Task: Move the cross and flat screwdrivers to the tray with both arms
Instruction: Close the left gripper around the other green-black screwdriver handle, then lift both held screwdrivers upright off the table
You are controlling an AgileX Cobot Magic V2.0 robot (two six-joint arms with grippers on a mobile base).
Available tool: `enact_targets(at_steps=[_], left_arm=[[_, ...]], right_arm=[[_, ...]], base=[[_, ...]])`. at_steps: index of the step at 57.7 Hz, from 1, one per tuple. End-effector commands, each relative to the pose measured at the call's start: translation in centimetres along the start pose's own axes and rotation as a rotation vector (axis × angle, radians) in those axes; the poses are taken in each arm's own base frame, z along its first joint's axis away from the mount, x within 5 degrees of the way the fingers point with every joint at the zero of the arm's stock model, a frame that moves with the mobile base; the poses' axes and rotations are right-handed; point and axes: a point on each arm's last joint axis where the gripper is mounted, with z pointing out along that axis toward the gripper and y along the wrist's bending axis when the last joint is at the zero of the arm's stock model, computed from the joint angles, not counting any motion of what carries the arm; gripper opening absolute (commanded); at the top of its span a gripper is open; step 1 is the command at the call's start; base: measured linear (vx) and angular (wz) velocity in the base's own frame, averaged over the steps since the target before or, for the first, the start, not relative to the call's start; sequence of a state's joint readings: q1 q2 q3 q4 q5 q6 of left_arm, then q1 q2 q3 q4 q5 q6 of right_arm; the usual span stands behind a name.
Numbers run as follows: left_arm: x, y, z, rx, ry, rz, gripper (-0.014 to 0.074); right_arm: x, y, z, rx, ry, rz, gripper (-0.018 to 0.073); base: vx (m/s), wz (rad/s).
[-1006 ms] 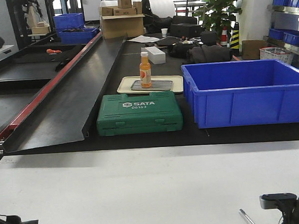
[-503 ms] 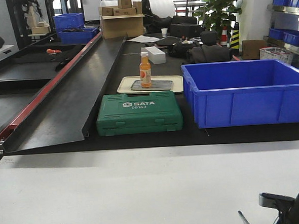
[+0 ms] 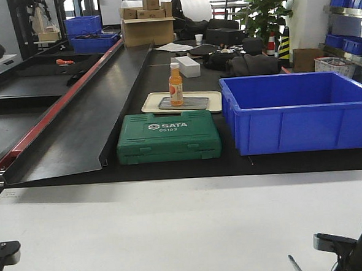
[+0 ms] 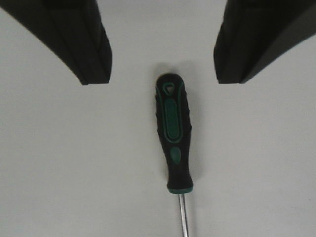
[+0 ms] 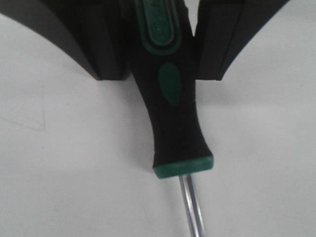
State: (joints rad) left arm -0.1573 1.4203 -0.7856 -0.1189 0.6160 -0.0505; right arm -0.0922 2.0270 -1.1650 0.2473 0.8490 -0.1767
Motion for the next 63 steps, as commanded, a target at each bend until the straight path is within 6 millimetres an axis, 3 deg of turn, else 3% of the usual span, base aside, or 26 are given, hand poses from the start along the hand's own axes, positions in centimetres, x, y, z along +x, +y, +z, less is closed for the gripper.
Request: enact_targets(at_steps=[1, 10, 22, 50, 63], left_arm=[[-2.2, -0.3, 0.9, -0.001, -0.100, -0.010, 0.0576], [-4.0, -0.4, 3.9, -0.011, -0.015, -0.012, 0.0576], [-5.9, -0.6, 6.4, -0.018, 0.078, -0.014, 0.0575], [-3.7, 0.0, 11.0, -0.045, 0.279, -0.027, 0.0574], [-3.0, 0.2, 12.2, -0.054, 0.339, -0.043, 0.0489]], right_arm=[[0.2, 0.4, -0.7, -0.028, 0.009, 0.016, -0.0009], [0.3, 0.4, -0.7, -0.029, 0.017, 0.015, -0.0009], [0.3, 0.4, -0.7, -0.029, 0.023, 0.013, -0.0009], [0.4, 0.4, -0.7, -0.029, 0.024, 0.013, -0.0009], [0.5, 0.4, -0.7, -0.032, 0.038, 0.014, -0.0009]], base=[[0.00, 0.00], [0.00, 0.00], [0.00, 0.00], [0.00, 0.00], [0.00, 0.00]])
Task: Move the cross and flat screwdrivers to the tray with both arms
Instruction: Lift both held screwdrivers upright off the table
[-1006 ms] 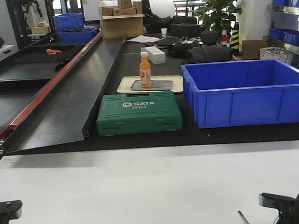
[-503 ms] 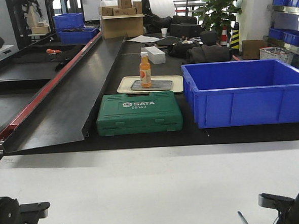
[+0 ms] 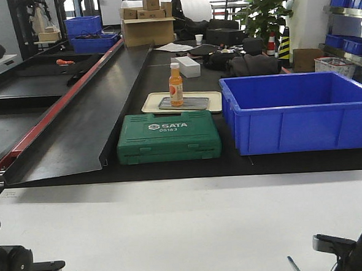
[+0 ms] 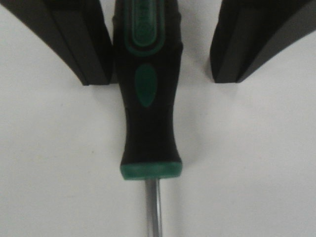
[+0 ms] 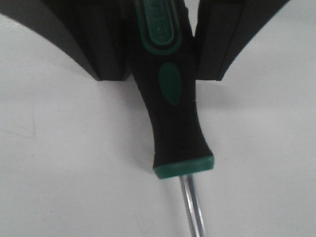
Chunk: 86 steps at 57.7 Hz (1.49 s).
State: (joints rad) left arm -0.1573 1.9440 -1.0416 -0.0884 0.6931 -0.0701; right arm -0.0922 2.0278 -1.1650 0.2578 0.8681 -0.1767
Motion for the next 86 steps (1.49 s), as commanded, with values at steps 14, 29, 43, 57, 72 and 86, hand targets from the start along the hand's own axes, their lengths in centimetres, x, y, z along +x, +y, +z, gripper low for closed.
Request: enact_targets(at_steps=[14, 29, 43, 57, 72, 86], left_arm=[[0.2, -0.3, 0.3, 0.009, 0.033, -0.035, 0.0253], [0.1, -0.3, 0.3, 0.011, 0.017, -0.031, -0.0009], [-0.2, -0.4, -1.1, 0.019, -0.048, -0.012, -0.0008], [-0.5, -0.7, -6.8, 0.048, -0.262, -0.002, -0.0007], [0.8, -0.9, -14.3, 0.085, -0.531, 0.010, -0.0006], [3.5, -0.9, -21.0, 0.120, -0.783, 0.026, -0.0005]], right_arm=[[0.4, 0.3, -0.8, -0.023, 0.029, 0.007, -0.0008], [0.3, 0.3, -0.8, -0.021, 0.020, 0.007, -0.0009], [0.3, 0.4, -1.5, -0.019, -0.013, -0.010, -0.0009], [0.4, 1.5, -6.0, -0.035, -0.188, -0.017, -0.0009], [2.0, 3.2, -13.4, -0.068, -0.483, -0.070, -0.0009], [6.5, 5.0, -22.5, -0.060, -0.882, -0.162, -0.0009]], base=[[0.00, 0.00], [0.00, 0.00], [0.00, 0.00], [0.00, 0.00], [0.00, 0.00], [0.00, 0.00]])
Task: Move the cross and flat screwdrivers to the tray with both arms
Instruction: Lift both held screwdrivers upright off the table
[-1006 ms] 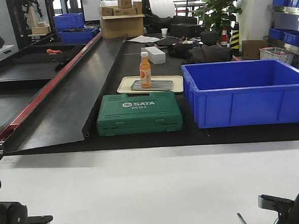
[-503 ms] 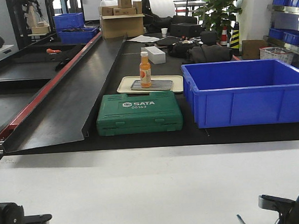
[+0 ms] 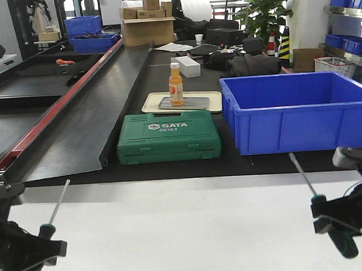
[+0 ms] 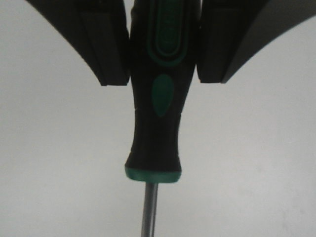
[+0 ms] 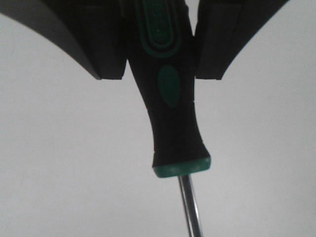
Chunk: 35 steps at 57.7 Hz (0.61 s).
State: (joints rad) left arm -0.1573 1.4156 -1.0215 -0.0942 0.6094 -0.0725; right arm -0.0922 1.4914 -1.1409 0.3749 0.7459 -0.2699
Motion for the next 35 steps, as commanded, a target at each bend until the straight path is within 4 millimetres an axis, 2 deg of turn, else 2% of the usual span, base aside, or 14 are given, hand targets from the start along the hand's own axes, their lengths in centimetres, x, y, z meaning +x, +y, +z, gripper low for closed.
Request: enact_targets(at_steps=[1, 5, 8, 10, 18, 26, 35], left_arm=[[-1.7, -0.7, -4.5, 0.039, -0.221, 0.004, -0.0004], [-1.8, -0.8, -6.5, 0.049, -0.294, 0.009, -0.0005], [-1.9, -0.8, -8.0, 0.057, -0.356, 0.010, -0.0004], [-2.0, -0.9, -9.1, 0.062, -0.400, 0.012, -0.0004], [-1.8, -1.0, -12.8, 0.082, -0.549, 0.016, -0.0004], [-1.5, -1.1, -15.9, 0.088, -0.680, 0.048, -0.0004], [-1.0, -1.1, -17.8, 0.091, -0.763, 0.068, -0.0004]], right_arm=[[-1.6, 1.5, -5.8, -0.004, -0.267, -0.046, -0.0009], [-1.5, 2.2, -8.7, -0.003, -0.369, -0.069, -0.0009], [-1.4, 2.5, -10.1, 0.000, -0.419, -0.077, -0.0009], [-1.1, 2.9, -11.9, 0.002, -0.478, -0.089, -0.0009], [0.2, 3.8, -16.0, 0.012, -0.628, -0.121, -0.0009], [2.5, 4.4, -18.7, 0.016, -0.759, -0.144, -0.0009], [5.0, 4.6, -20.0, 0.028, -0.846, -0.156, -0.0009]], base=[[0.00, 0.00], [0.00, 0.00], [0.00, 0.00], [0.00, 0.00], [0.00, 0.00], [0.00, 0.00], [0.00, 0.00]])
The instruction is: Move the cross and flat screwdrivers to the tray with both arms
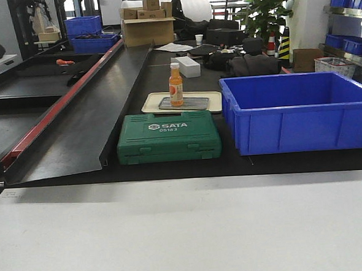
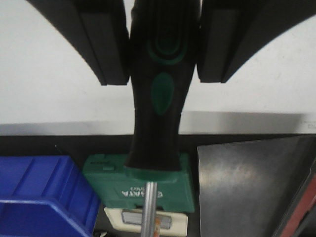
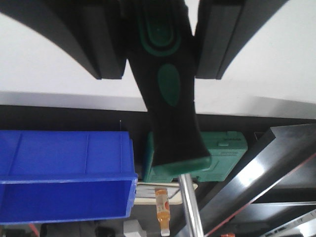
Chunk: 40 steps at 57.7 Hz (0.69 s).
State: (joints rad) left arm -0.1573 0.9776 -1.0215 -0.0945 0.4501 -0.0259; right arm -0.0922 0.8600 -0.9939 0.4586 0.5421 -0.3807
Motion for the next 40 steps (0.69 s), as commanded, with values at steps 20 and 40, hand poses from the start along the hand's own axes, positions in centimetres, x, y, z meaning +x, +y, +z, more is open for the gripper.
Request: enact_targets(at_steps=[20, 40], left_arm=[[-2.9, -0.7, -7.3, 0.037, -0.319, 0.010, -0.0004], [-3.0, -0.8, -10.4, 0.042, -0.392, 0.021, -0.0004]], right_arm=[[-1.5, 1.2, -6.6, 0.032, -0.311, -0.024, -0.0009], [-1.6, 1.6, -8.5, 0.023, -0.374, -0.021, -0.0009]], base=[[0.00, 0.00], [0.00, 0.00]])
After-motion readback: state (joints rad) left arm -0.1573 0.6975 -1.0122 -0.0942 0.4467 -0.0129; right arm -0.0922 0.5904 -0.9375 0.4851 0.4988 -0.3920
